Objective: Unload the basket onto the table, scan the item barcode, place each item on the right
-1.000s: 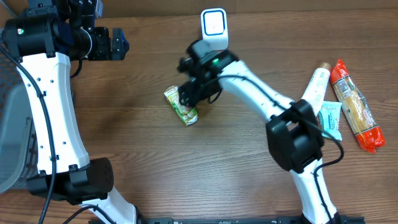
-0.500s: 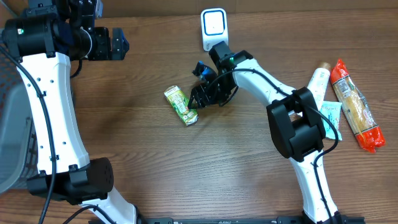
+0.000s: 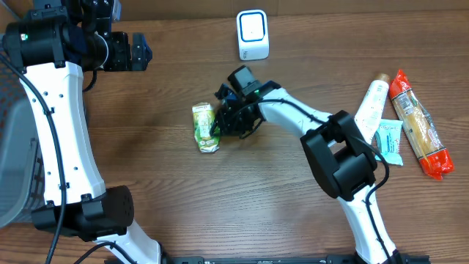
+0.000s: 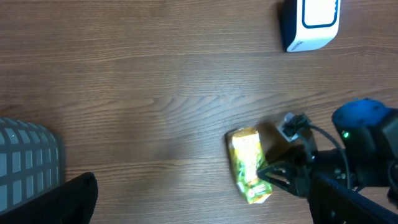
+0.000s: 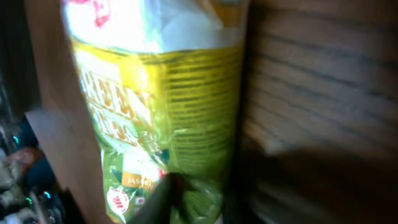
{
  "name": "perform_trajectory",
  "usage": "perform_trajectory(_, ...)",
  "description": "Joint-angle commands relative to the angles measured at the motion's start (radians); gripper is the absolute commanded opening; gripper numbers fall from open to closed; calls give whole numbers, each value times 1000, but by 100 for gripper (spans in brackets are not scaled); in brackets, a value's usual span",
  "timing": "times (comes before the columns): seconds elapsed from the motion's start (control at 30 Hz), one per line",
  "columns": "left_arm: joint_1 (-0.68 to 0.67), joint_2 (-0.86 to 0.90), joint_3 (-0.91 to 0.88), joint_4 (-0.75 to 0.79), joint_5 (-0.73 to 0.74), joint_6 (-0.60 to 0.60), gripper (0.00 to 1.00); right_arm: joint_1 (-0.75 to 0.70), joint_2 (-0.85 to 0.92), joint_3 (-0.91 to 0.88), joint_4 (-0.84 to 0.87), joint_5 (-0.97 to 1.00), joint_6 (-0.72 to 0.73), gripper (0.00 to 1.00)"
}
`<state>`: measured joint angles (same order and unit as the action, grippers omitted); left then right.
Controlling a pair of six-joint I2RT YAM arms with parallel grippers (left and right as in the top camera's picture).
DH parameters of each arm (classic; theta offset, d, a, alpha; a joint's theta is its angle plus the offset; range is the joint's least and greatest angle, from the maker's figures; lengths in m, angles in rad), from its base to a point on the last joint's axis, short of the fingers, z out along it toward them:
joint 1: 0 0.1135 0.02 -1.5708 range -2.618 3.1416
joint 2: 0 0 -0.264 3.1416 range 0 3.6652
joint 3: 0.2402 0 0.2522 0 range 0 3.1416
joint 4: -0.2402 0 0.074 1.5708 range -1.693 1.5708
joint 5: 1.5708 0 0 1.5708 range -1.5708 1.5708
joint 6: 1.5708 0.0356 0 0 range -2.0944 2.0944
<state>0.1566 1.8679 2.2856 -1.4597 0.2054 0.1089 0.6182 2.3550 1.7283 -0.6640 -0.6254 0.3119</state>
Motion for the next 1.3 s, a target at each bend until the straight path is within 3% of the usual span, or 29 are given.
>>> perform_trajectory(0.0,-6,-9,6,0,1,19,99,31,46,-44,-12,167,63,4)
perform_trajectory(0.27,-6,-9,6,0,1,19,100,3,0,16,-79,158,62,4)
perform_trajectory(0.67,-7,-7,6,-3,1,19,100,40,-233,52,-342,649,16,4)
perform_trajectory(0.97,-6,-7,6,-3,1,19,100,119,-227,45,-389,756,-6,4)
perform_trajectory(1.0,-6,-7,6,-3,1,19,100,130,-227,45,-389,756,-5,7)
perform_trajectory(1.13,-6,-7,6,-3,1,19,100,149,-219,45,-389,742,-4,56)
perform_trajectory(1.17,-6,-7,6,-3,1,19,100,148,-214,45,-386,726,-4,63)
perform_trajectory(1.27,-6,-7,6,-3,1,19,100,141,-192,45,-376,682,-5,64)
